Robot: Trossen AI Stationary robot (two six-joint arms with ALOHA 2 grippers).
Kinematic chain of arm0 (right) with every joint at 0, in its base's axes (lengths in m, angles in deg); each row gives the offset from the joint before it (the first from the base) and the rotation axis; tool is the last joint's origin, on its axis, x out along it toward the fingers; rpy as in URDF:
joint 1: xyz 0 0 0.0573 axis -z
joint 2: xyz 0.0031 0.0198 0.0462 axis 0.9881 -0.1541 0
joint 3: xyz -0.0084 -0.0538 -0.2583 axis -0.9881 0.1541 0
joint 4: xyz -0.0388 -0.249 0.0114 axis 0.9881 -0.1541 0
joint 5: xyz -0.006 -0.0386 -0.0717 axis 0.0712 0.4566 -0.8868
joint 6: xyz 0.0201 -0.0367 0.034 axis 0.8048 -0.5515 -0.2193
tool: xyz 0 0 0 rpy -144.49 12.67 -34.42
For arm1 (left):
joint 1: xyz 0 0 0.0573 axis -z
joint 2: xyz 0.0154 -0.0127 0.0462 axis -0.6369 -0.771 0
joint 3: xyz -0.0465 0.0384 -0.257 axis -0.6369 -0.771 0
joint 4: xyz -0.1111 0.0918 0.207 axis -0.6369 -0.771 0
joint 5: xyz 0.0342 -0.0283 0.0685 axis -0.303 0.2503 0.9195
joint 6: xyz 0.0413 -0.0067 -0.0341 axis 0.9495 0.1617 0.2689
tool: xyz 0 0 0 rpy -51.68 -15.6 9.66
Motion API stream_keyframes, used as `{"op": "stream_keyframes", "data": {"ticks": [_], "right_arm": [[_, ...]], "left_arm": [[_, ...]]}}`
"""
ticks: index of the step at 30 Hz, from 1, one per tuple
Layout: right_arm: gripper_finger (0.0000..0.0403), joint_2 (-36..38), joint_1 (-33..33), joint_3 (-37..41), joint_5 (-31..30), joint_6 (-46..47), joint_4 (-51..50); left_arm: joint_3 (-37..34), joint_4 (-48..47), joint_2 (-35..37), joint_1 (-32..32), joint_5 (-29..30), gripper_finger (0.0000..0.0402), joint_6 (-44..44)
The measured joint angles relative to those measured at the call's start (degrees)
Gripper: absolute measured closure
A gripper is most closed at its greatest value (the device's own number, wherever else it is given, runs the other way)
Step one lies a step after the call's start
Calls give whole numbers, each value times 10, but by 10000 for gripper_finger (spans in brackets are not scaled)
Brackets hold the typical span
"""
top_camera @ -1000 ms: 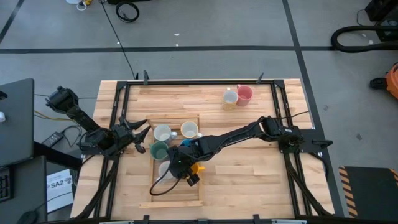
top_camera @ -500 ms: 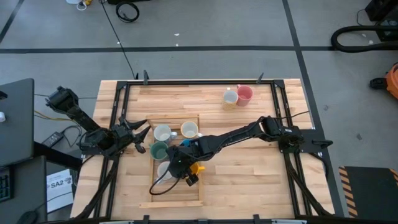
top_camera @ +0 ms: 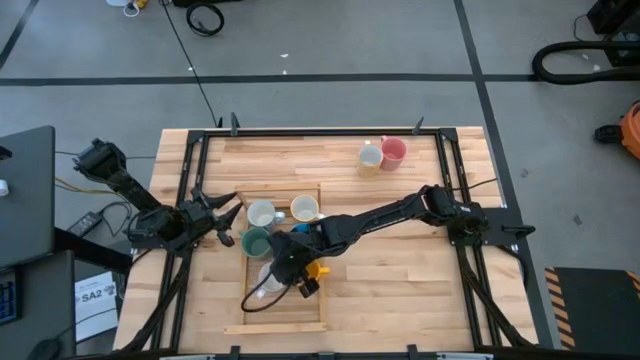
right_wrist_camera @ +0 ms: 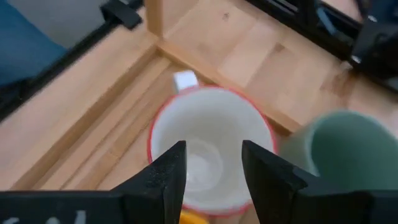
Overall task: Place coffee mugs
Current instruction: Put the gray and white mug on the shelf aligned with the dark yellow mug
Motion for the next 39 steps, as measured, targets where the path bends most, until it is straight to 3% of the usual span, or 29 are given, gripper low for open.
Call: {"op": "stream_keyframes", "data": {"ticks": [11,25,32,39], "right_arm": [[243,62,0,0,-93,0,-46],[243,256,24,0,-151,2,-198],[243,340,70,0,-152,55,-304],[243,371,147,0,-152,104,-398]], "left_arm": [[0,-4,0,0,-4,239,-7],[0,-16,0,0,-5,239,-19],[0,-17,0,0,-5,239,-19],[0,-17,0,0,-5,239,-20]]}}
